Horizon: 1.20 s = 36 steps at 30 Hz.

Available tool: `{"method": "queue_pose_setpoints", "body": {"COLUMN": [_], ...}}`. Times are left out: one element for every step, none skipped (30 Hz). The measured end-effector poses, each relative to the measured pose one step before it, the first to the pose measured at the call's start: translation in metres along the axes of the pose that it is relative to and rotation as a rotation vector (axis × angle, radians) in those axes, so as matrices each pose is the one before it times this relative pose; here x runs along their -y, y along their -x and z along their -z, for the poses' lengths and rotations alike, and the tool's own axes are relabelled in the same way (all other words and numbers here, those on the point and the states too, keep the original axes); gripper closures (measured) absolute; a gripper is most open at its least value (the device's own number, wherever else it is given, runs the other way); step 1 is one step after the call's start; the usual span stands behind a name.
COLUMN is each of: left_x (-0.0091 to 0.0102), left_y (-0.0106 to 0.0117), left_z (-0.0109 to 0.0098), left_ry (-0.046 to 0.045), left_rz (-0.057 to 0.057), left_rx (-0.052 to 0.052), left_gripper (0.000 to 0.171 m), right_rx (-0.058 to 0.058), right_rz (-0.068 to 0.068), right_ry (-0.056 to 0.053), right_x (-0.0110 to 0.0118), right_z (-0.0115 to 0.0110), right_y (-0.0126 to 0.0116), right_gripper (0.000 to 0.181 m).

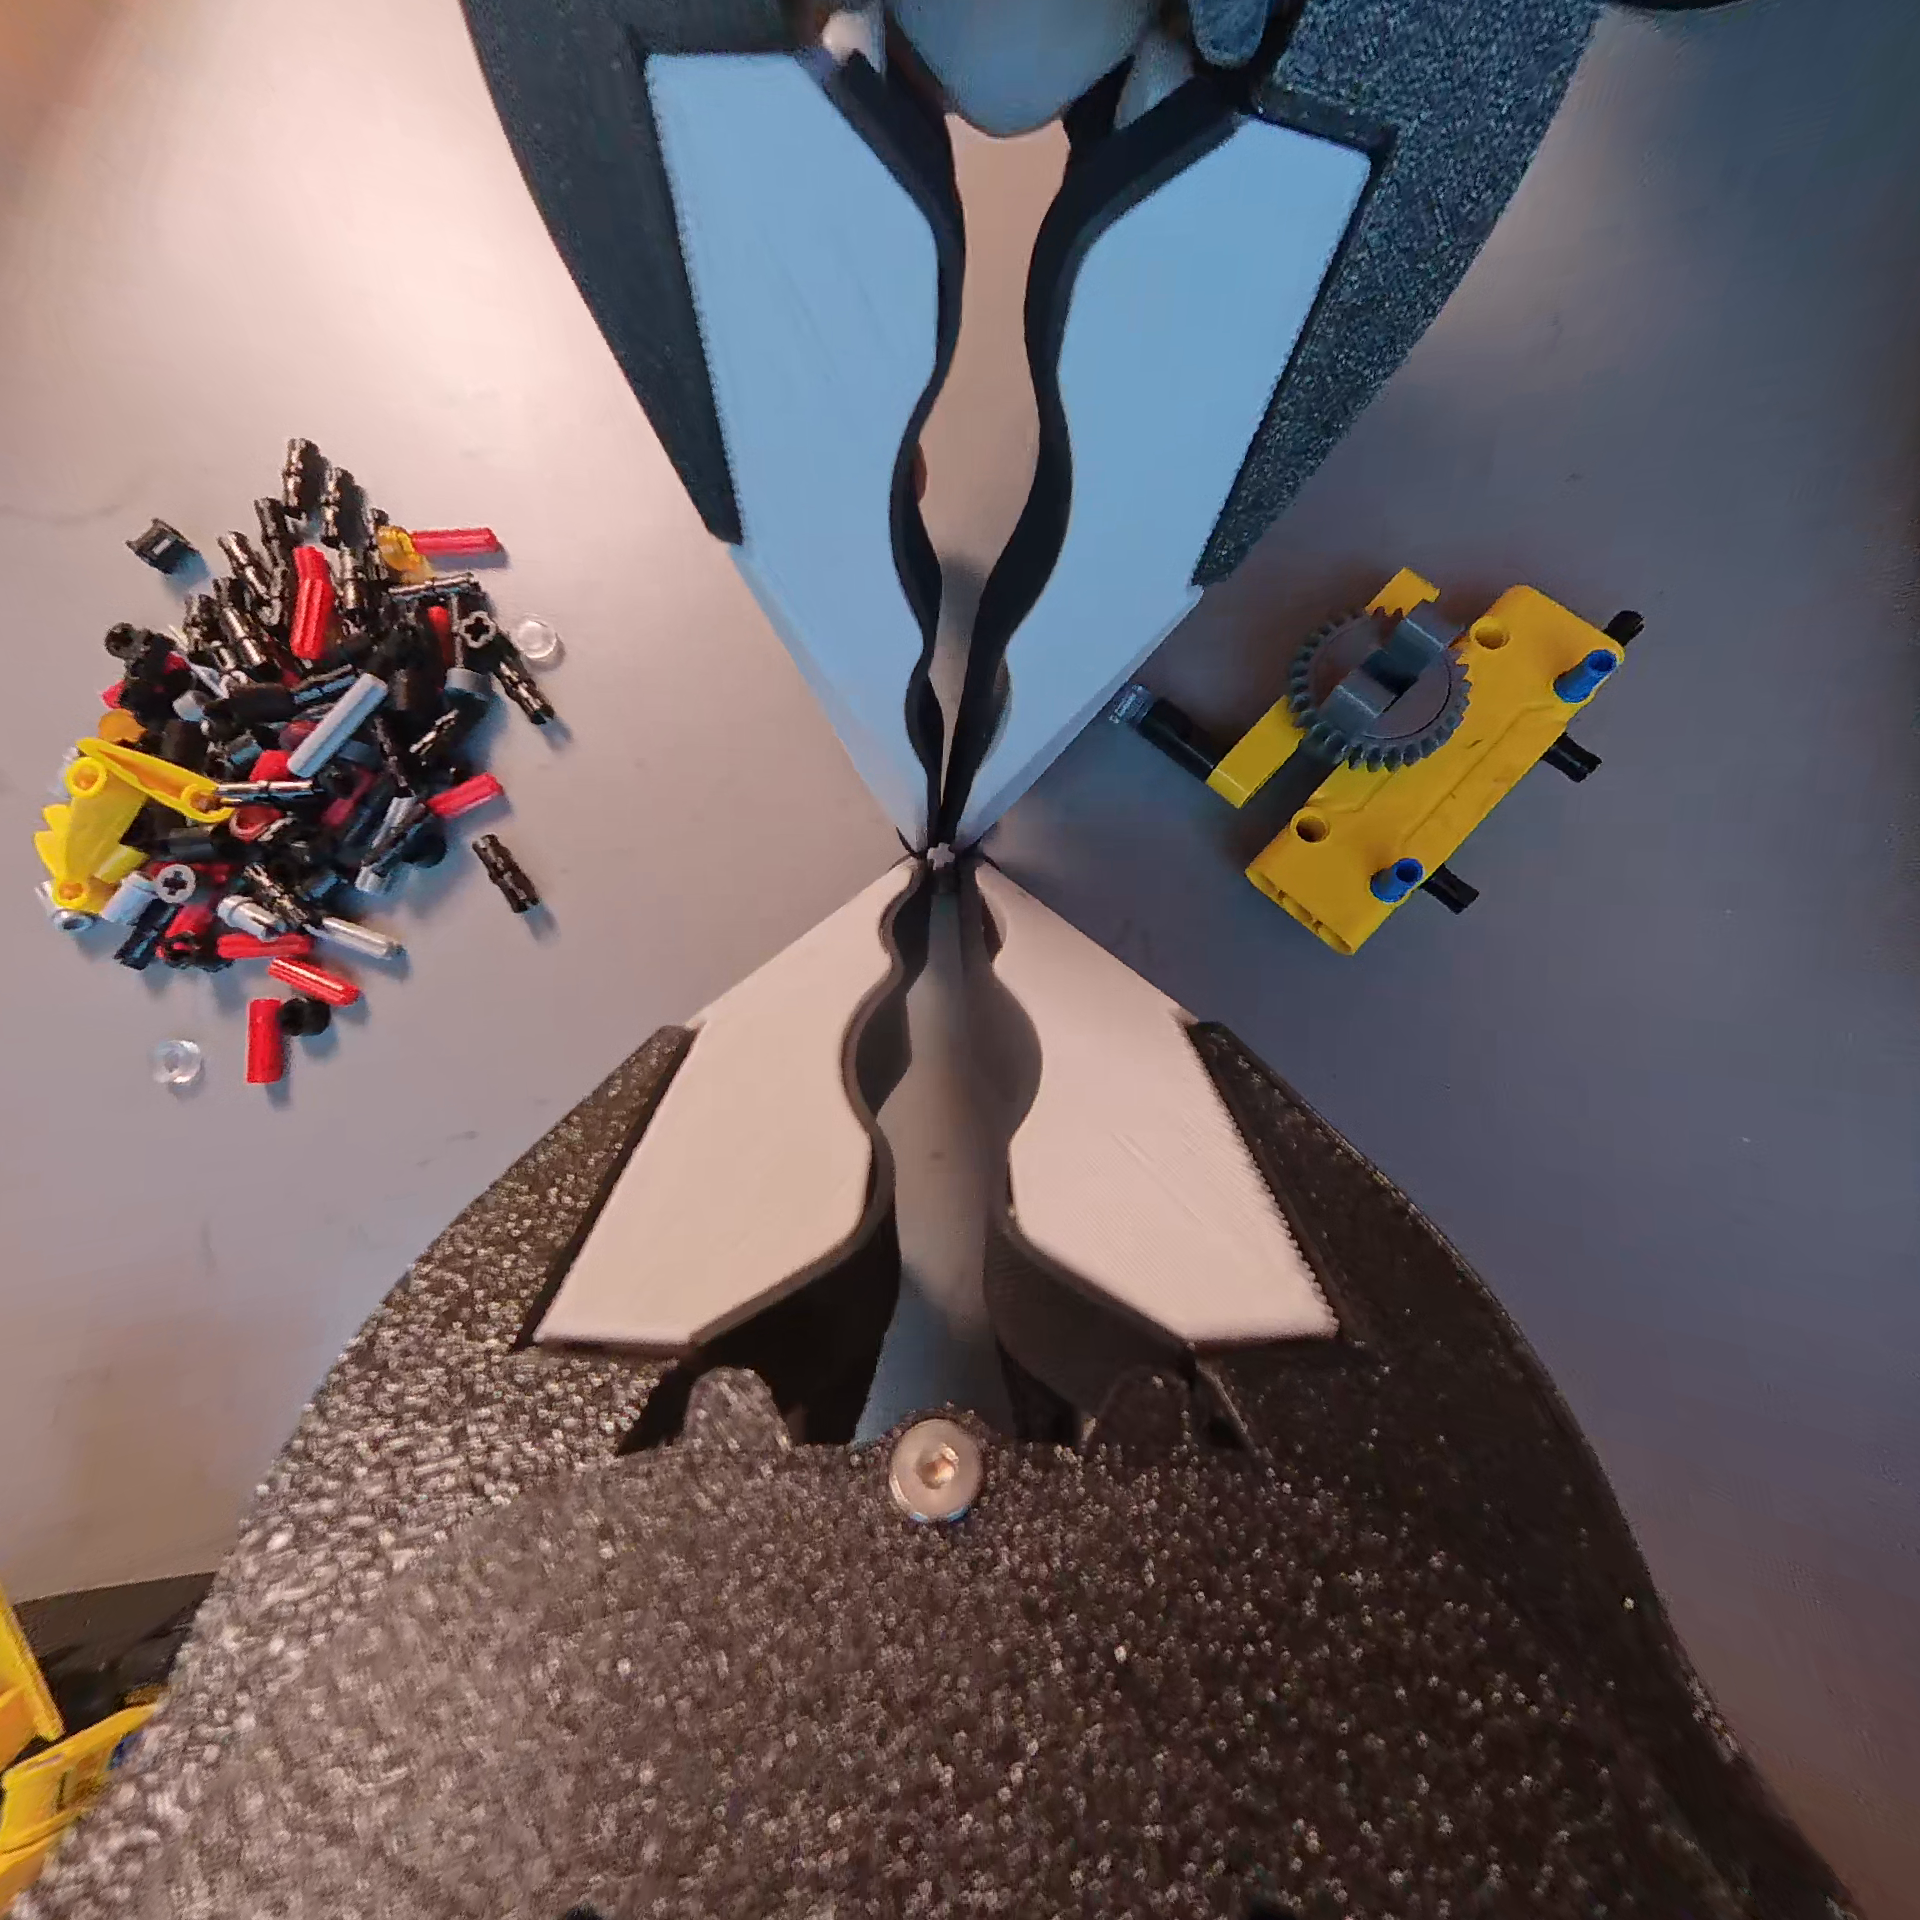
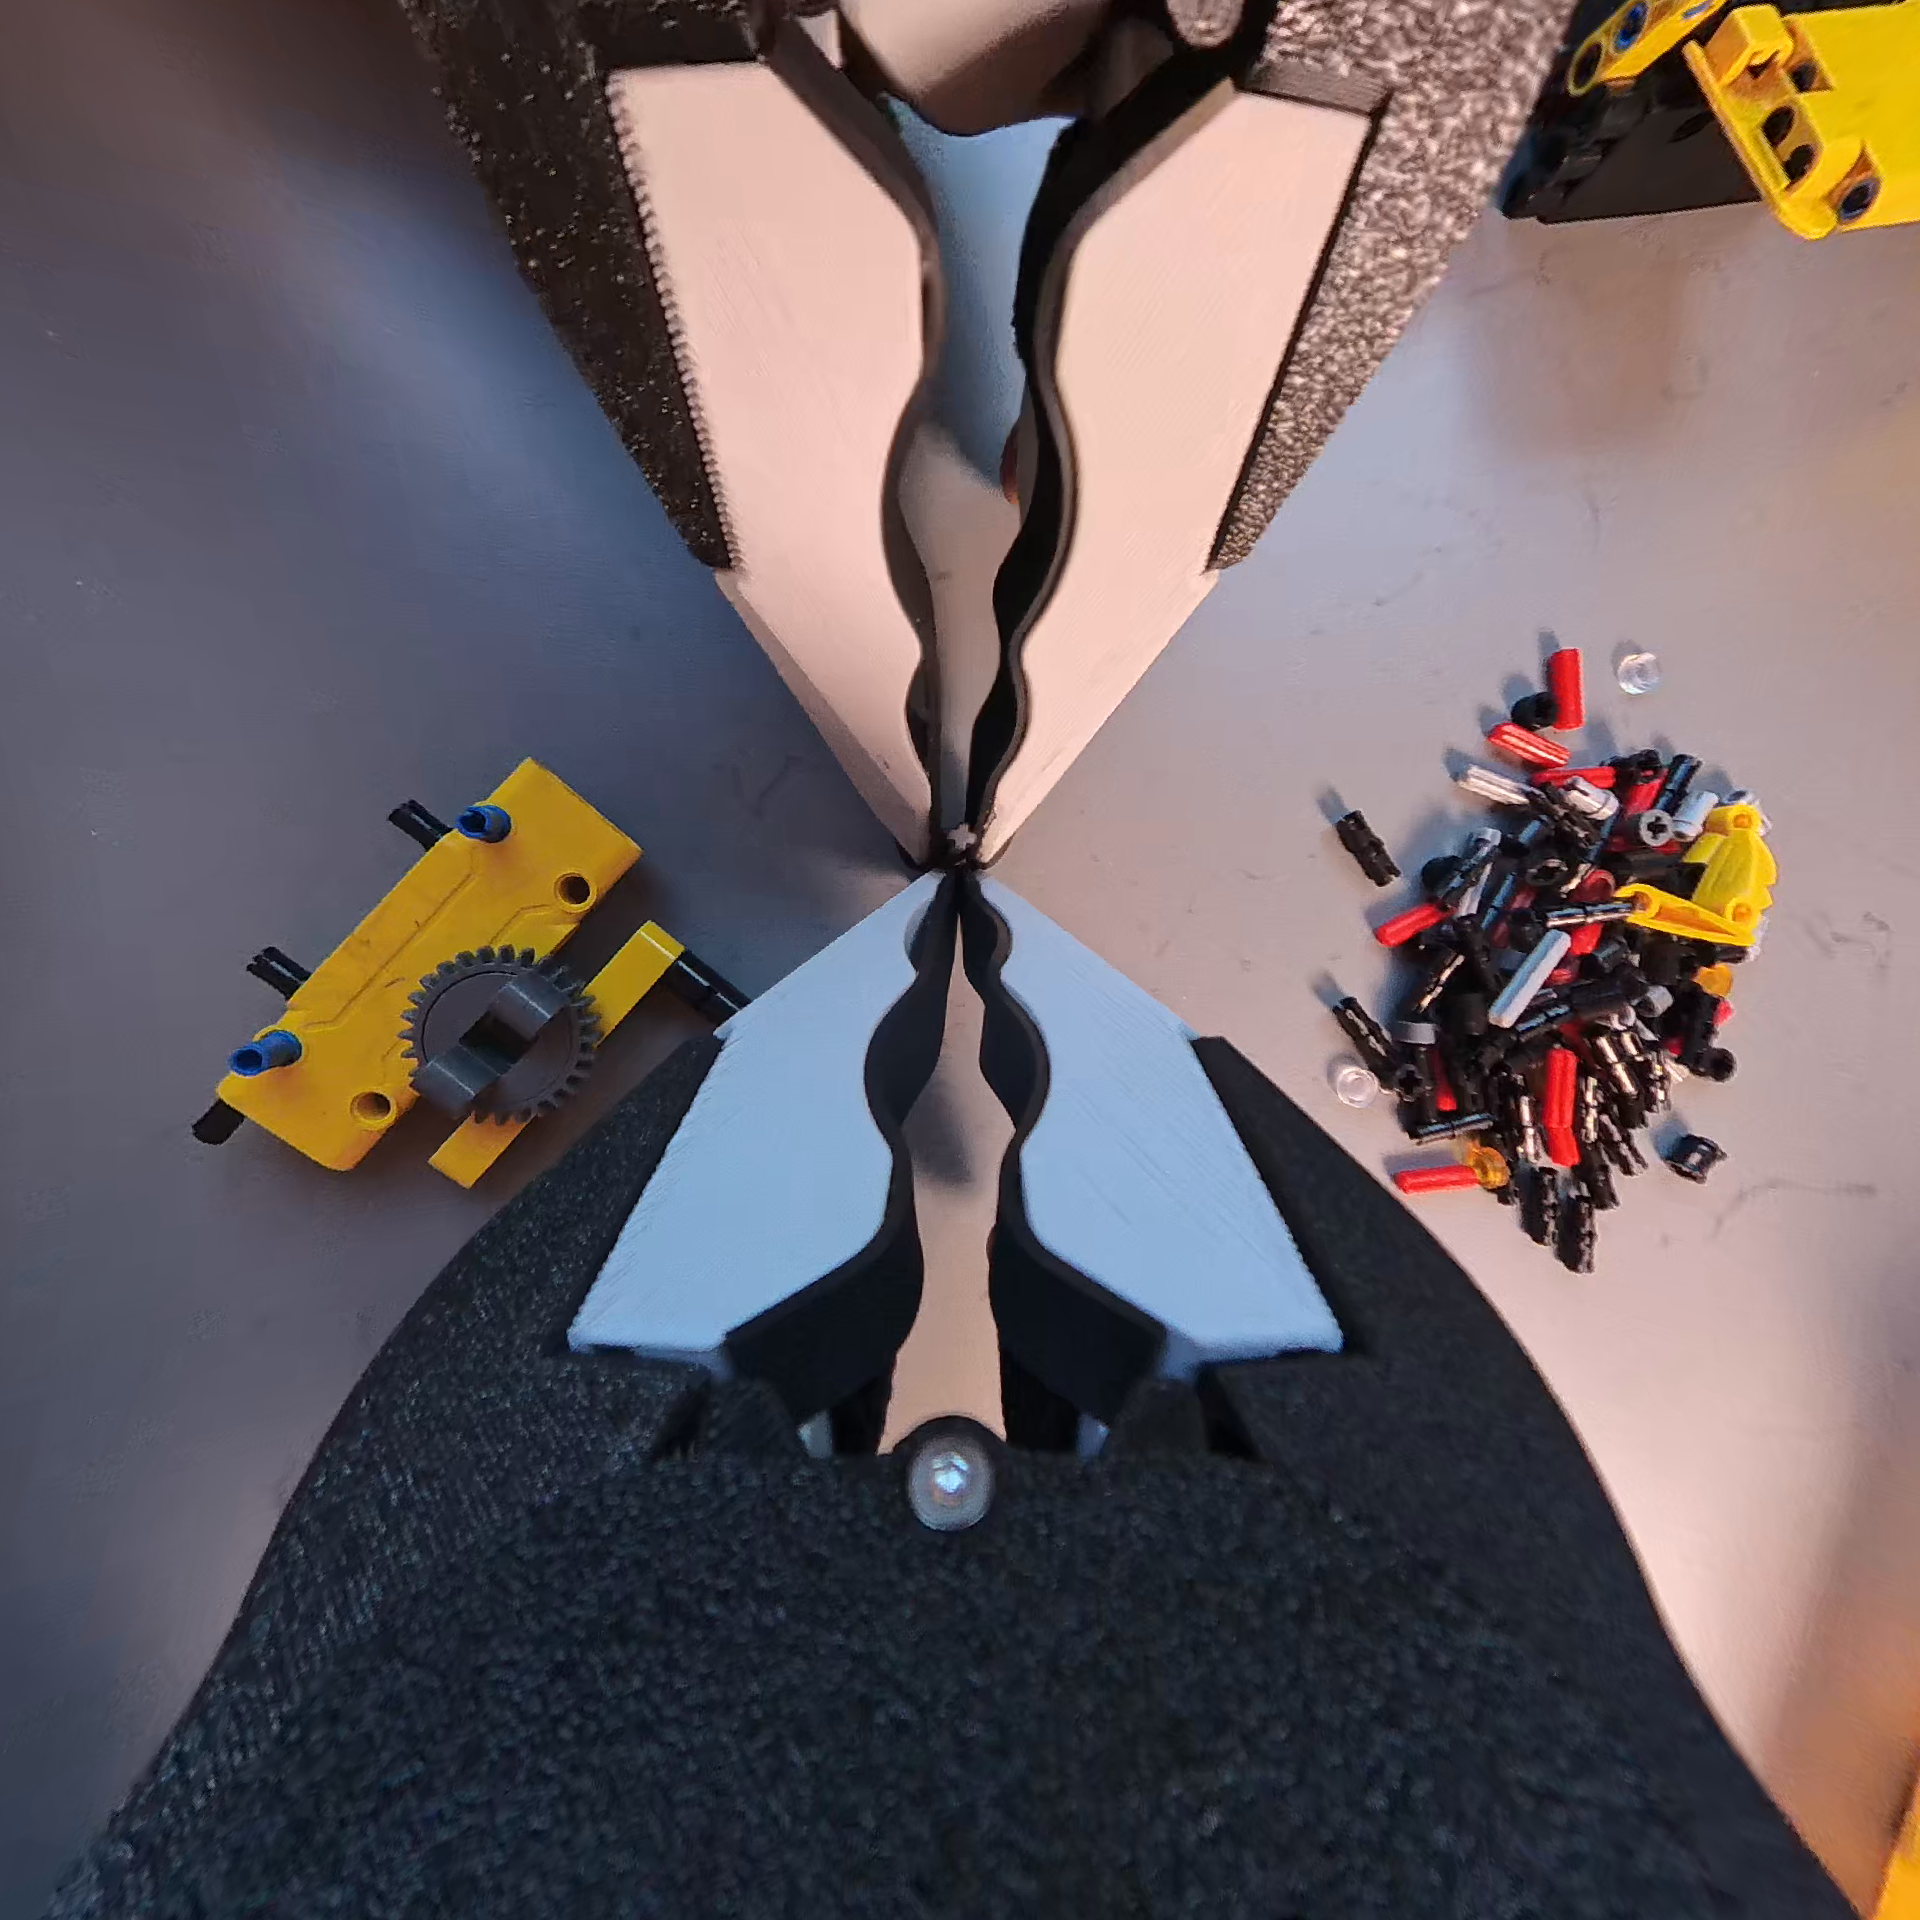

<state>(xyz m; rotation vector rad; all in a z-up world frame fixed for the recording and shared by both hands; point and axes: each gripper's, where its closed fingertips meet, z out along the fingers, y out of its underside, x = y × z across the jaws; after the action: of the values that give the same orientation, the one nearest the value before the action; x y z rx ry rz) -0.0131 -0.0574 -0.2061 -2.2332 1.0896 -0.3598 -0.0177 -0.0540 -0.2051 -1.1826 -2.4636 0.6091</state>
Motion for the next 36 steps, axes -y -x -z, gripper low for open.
{"method": "queue_pose_setpoints", "body": {"left_x": [0.00036, 0.00004, -0.00058, -0.00136, -0.00323, -0.00169, 0.00041, 0.00035, 0.00033, 0.00217, 0.00331, 0.00532, 0.00834, 0.00844, 0.00573, 0.00118, -0.00272, -0.00433, -0.00461, -0.00336, -0.00202, -0.00193, -0.0018, -0.00139, -0.00094, -0.00022, 0.00113, 0.00267, 0.0042, 0.00595, 0.00934, 0.01172, 0.01341, 0.01442, 0.01377, 0.01103], "left_y": [-0.00005, -0.00011, -0.0002, -0.00044, 0.00123, 0.00077, -0.00169, -0.0011, 0.00154, 0.003, 0.00325, 0.00301, 0.00229, 0.00141, 0.0009, 0.00231, 0.00417, 0.00336, 0.00047, -0.00027, -0.0002, -0.00059, -0.00059, -0.00042, -0.00035, -0.00034, -0.0008, -0.00119, -0.00121, -0.00193, -0.00317, -0.00492, -0.00682, -0.00709, -0.00693, -0.00663], "left_z": [0.00003, 0.00047, 0.00113, 0.00137, 0.00039, -0.0002, -0.00027, -0.0002, 0.00036, 0.0016, 0.00248, 0.00396, 0.0055, 0.00587, 0.00492, 0.00351, 0.00218, 0.00091, -0.0001, -0.00098, -0.00145, -0.00172, -0.00156, -0.00137, -0.00087, 0.00001, 0.00079, 0.00161, 0.00231, 0.00316, 0.00414, 0.00478, 0.00473, 0.00403, 0.00252, 0.00061], "left_ry": [-0.01486, -0.01041, 0.00025, 0.00683, 0.01681, 0.00105, -0.01472, -0.0168, -0.01714, -0.02911, -0.03666, -0.05017, -0.06757, -0.06396, -0.04319, -0.01169, 0.01314, 0.02332, 0.0266, 0.02062, 0.01248, 0.01213, 0.01006, 0.0059, 0.0051, 0.00236, -0.00828, -0.01772, -0.02702, -0.03715, -0.0577, -0.07161, -0.07952, -0.08571, -0.08309, -0.06814], "left_rz": [0.0031, 0.0135, 0.0174, 0.0121, 0.0046, -0.0026, 0.0012, 0.0014, 0.0051, 0.0124, 0.0212, 0.0289, 0.0339, 0.0363, 0.0318, 0.0206, 0.0, -0.0175, -0.0189, -0.0114, -0.0052, -0.0013, -0.0005, 0.0005, 0.0047, 0.005, 0.0051, 0.0085, 0.0146, 0.019, 0.0249, 0.0294, 0.0284, 0.026, 0.0227, 0.0184], "left_rx": [0.0054, 0.0007, -0.0042, -0.0061, 0.0046, 0.0027, -0.0156, -0.0145, -0.0046, -0.0006, -0.0061, -0.0118, -0.0176, -0.0229, -0.0221, -0.0062, 0.0156, 0.0196, 0.0062, 0.0029, 0.0028, -0.0007, -0.0018, -0.0023, -0.0036, -0.0036, -0.0074, -0.0129, -0.0159, -0.0231, -0.0333, -0.0439, -0.0533, -0.0505, -0.0443, -0.0387], "left_gripper": [0.168, 0.168, 0.168, 0.166, 0.166, 0.166, 0.166, 0.166, 0.166, 0.167, 0.166, 0.165, 0.165, 0.164, 0.163, 0.161, 0.16, 0.159, 0.159, 0.159, 0.159, 0.16, 0.16, 0.159, 0.158, 0.156, 0.154, 0.153, 0.151, 0.148, 0.146, 0.144, 0.142, 0.142, 0.142, 0.143], "right_rx": [0.0012, 0.0052, 0.0061, 0.0079, 0.0086, 0.014, 0.0176, 0.0101, 0.017, 0.0273, 0.0177, 0.0104, 0.0168, 0.0144, 0.0098, 0.0017, -0.0052, -0.0039, 0.0049, 0.0025, 0.0012, 0.0047, 0.0015, -0.0193, -0.0309, -0.0342, -0.0139, 0.0114, 0.0044, 0.0073, 0.0145, 0.0022, 0.0013, 0.0111, 0.0105, 0.0093], "right_rz": [-0.01, -0.0122, -0.0127, -0.0133, -0.0124, -0.0102, -0.0149, -0.0202, -0.0173, -0.0215, -0.0284, -0.0264, -0.0234, -0.0237, -0.0321, -0.0245, -0.0039, 0.0082, 0.0151, 0.0206, 0.0192, 0.0124, 0.0168, 0.0249, 0.0257, 0.0291, 0.0248, 0.0097, -0.0046, -0.0156, -0.0229, -0.0196, -0.0167, -0.0161, -0.0134, -0.0096], "right_ry": [-0.0078, -0.0133, -0.0181, -0.0165, -0.0147, -0.0165, -0.0207, -0.0253, -0.0232, -0.0373, -0.0371, -0.0368, -0.0456, -0.0566, -0.0455, -0.0289, -0.0185, -0.0027, 0.0137, 0.0226, 0.0275, 0.0338, 0.0295, 0.0145, 0.0155, 0.0141, -0.0031, -0.0135, -0.052, -0.0872, -0.0941, -0.1009, -0.1001, -0.094, -0.0859, -0.0749], "right_x": [-0.00006, 0.00028, 0.00084, 0.00107, 0.00066, 0.00029, 0.00035, 0.00049, 0.00004, 0.00228, 0.00203, 0.00152, 0.00302, 0.00519, 0.0048, 0.00347, 0.00258, 0.00048, -0.00177, -0.00294, -0.00333, -0.00392, -0.00303, -0.00083, -0.00093, -0.001, 0.00095, 0.00227, 0.00821, 0.01365, 0.01555, 0.01667, 0.01646, 0.01527, 0.01367, 0.01123], "right_z": [0.00004, -0.00005, -0.00049, -0.00061, -0.00037, 0.00001, -0.00005, -0.00007, 0.00133, 0.00303, 0.00357, 0.00384, 0.00419, 0.00447, 0.00396, 0.00314, 0.00228, 0.00112, -0.00016, -0.0014, -0.00265, -0.00392, -0.0046, -0.00427, -0.00369, -0.00225, -0.00061, 0.00134, 0.00449, 0.00754, 0.00854, 0.00887, 0.00805, 0.00645, 0.00428, 0.00227], "right_y": [-0.00004, -0.00019, -0.00013, 0.00017, -0.00027, 0.00004, -0.00009, -0.00148, -0.00049, 0.00063, -0.00145, -0.00306, -0.00219, -0.0022, -0.00278, -0.00287, -0.00225, -0.00053, 0.00185, 0.00253, 0.00282, 0.00346, 0.00329, 0.00035, -0.00182, -0.00289, -0.00059, 0.00169, -0.00053, -0.00139, -0.00096, -0.00232, -0.00177, 0.00038, 0.00117, 0.00169], "right_gripper": [0.181, 0.181, 0.181, 0.181, 0.181, 0.181, 0.181, 0.181, 0.181, 0.181, 0.181, 0.181, 0.181, 0.181, 0.181, 0.181, 0.181, 0.181, 0.181, 0.179, 0.167, 0.158, 0.152, 0.152, 0.158, 0.175, 0.178, 0.178, 0.178, 0.178, 0.178, 0.178, 0.178, 0.178, 0.178, 0.178]}}
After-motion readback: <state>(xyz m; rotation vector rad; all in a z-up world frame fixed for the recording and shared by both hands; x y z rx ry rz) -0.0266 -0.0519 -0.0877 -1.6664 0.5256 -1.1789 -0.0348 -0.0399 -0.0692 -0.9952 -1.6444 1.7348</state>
